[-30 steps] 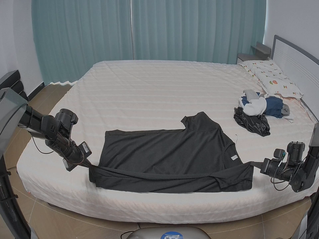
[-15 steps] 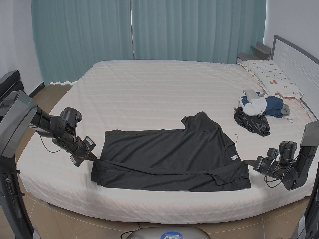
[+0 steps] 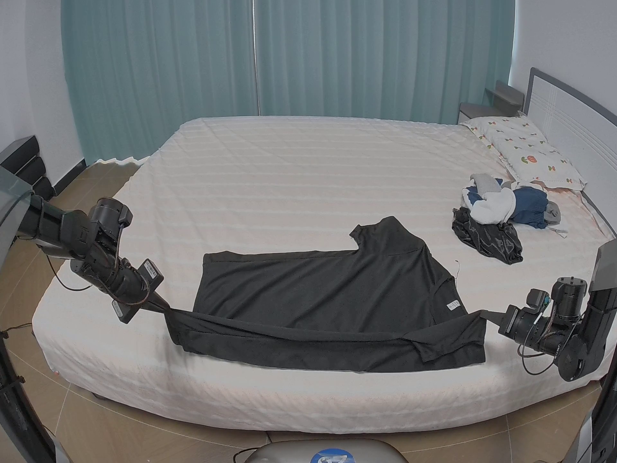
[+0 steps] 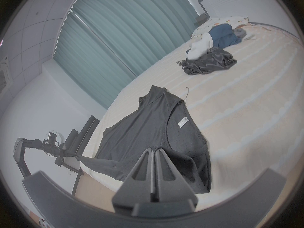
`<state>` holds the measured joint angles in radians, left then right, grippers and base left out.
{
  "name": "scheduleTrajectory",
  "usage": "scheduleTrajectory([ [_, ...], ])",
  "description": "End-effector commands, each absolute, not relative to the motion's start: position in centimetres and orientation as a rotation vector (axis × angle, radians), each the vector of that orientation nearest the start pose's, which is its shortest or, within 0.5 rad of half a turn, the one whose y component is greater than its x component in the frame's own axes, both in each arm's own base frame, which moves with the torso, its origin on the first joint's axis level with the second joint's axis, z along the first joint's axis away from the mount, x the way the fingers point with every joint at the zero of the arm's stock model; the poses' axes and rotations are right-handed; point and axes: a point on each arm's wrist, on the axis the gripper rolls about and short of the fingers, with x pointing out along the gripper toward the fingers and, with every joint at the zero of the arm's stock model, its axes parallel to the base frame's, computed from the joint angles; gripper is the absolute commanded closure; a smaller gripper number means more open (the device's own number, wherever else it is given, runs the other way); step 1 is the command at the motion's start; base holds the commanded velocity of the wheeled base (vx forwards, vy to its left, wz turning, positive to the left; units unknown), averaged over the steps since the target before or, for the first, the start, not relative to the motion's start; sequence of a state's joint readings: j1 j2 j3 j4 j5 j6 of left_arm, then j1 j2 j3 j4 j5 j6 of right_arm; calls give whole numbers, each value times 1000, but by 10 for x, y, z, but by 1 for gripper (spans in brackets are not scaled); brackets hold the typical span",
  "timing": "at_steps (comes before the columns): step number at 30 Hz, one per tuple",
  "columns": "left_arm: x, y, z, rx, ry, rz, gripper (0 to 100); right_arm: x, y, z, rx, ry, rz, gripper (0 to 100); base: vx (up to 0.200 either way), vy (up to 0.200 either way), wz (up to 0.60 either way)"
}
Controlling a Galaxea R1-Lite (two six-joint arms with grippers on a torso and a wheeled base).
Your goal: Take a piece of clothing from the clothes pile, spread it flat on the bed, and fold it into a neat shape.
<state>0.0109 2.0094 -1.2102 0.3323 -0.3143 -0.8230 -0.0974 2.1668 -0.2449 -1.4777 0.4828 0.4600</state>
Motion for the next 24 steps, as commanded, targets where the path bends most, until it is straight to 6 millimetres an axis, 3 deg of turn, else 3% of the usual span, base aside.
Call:
scheduleTrajectory([
  [1,324,-2,127,-894,1152,180,100,256,-16,26,570,482,280,100,0,0,0],
  [7,314,-2,113,-861,1212,185,100,242,-15,32,571,473,289,100,0,0,0],
  [13,312,0,112,-862,1218,187,100,238,-14,31,579,485,290,100,0,0,0],
  [17,317,1,112,-866,1203,186,100,242,-15,28,581,488,289,100,0,0,0],
  [23,343,3,100,-892,1202,209,100,270,-17,8,579,494,276,100,0,0,0],
  [24,357,6,93,-914,1198,226,100,282,-18,1,578,489,276,100,0,0,0],
])
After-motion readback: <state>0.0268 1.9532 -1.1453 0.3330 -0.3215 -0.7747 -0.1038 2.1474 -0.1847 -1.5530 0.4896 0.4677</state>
